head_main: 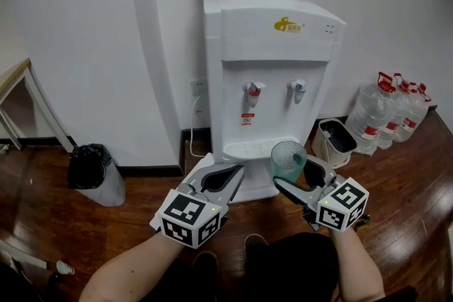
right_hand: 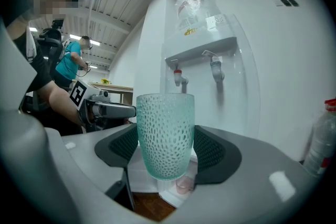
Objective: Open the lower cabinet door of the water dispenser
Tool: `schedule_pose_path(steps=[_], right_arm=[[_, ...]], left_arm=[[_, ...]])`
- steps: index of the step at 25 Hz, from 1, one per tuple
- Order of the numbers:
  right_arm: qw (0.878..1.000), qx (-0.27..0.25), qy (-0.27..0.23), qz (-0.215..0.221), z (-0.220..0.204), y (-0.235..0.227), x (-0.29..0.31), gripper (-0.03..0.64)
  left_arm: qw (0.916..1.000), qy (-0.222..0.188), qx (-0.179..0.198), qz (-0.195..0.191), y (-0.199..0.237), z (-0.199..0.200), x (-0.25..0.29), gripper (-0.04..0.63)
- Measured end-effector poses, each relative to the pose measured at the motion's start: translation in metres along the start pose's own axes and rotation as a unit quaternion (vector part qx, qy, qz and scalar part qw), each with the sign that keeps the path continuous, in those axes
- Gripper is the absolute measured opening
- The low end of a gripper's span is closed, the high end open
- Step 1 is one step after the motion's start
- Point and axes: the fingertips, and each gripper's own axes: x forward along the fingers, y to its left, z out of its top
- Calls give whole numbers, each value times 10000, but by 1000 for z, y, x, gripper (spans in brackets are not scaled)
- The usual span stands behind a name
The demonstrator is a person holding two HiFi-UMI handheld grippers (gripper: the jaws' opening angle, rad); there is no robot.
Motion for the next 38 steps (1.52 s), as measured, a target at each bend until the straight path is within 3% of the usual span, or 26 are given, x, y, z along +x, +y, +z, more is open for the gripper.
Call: schedule_pose_path(steps=[10,19,24,32,38], right_arm=[[9997,-30,233,-112,-16,-7,1,334],[9991,194,364,-87,-44,-20,1,334],[9971,-128,747,-105,-77,-22,1,334],[9940,171,1080,-101,-141,-33,12,334],[9916,348,1238,-165,-192,-39,27,334]], left_arm=[[9995,109,206,224,13,-6,-13,160],[9986,374,369,0,8,-30,-9,160],[9981,492,352,-118,4,-43,-6,167],[9894,1117,666,-650,-15,-83,1,167],[9917,1223,379,-148,6,-117,17,167]])
